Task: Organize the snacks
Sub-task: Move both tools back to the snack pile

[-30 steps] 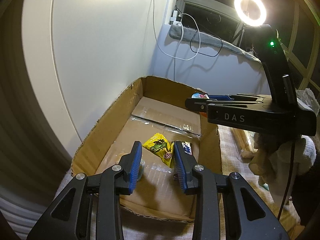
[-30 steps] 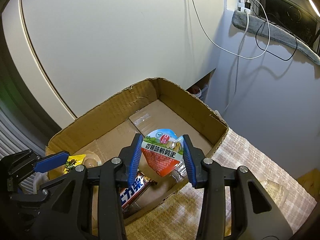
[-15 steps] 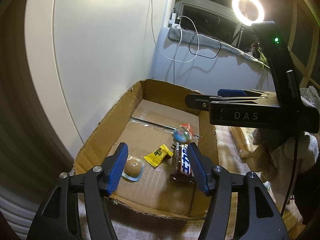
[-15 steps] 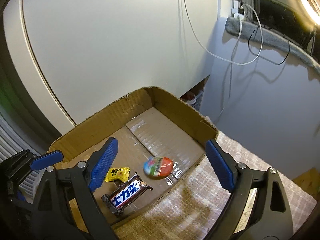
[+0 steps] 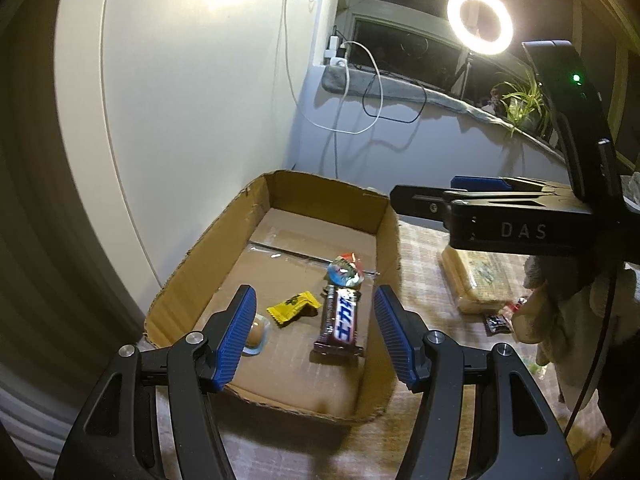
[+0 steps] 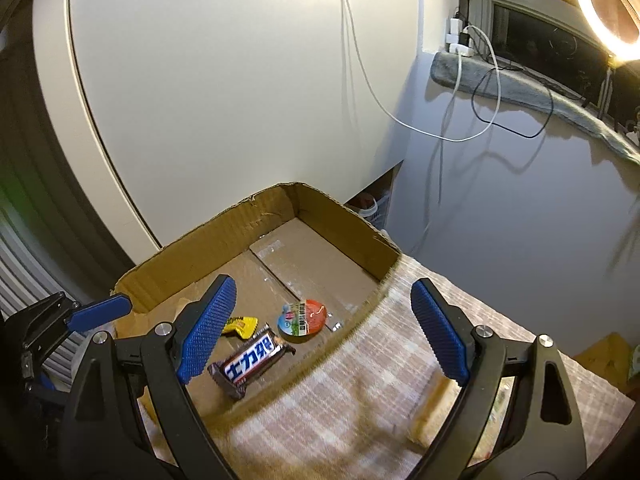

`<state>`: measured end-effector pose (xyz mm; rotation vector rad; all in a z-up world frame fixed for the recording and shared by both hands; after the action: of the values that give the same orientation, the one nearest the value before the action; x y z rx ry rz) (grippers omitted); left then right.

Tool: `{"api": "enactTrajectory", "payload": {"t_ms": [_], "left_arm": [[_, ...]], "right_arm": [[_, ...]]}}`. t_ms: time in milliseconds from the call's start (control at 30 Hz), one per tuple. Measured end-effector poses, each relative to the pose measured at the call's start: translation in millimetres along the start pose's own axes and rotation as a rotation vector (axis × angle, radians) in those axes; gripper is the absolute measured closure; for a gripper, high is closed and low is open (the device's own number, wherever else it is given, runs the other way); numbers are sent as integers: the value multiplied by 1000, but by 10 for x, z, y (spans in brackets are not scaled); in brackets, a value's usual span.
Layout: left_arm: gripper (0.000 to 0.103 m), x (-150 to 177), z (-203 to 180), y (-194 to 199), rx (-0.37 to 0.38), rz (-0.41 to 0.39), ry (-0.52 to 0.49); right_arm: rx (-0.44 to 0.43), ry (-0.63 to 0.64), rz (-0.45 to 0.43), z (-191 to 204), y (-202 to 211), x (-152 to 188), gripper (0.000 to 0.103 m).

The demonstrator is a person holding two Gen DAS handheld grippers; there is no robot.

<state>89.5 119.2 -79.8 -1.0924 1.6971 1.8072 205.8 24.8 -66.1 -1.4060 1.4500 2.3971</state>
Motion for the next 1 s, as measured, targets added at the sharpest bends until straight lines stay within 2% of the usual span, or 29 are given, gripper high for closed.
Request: {"api": "enactTrajectory", "payload": {"t_ms": [267, 500, 700, 1000], "left_arm": [[42, 35, -207, 133, 28, -11, -19], [42, 89, -447, 180, 67, -9, -35], [42, 146, -737, 194, 115, 3, -69], [42, 282, -1101, 139, 179, 42, -116]], "right_arm": [[28, -17, -24, -91, 432, 198, 12], [60, -80, -57, -327, 908, 461, 12], [109, -138, -69, -621, 1316, 772, 12], [170, -237, -34, -1012, 1736, 1402, 12]]}}
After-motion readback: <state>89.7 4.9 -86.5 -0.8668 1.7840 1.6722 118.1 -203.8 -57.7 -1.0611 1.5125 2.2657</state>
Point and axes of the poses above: each gripper's, at about its wrist camera, not at the fingertips, and y roughly against the way its jaws point, z to its left, x to its underside, the point moved 3 cm from there along -y, roughly the way its jaws point, and after that the axes turned 7 degrees about -x, right-handed, at the moved point
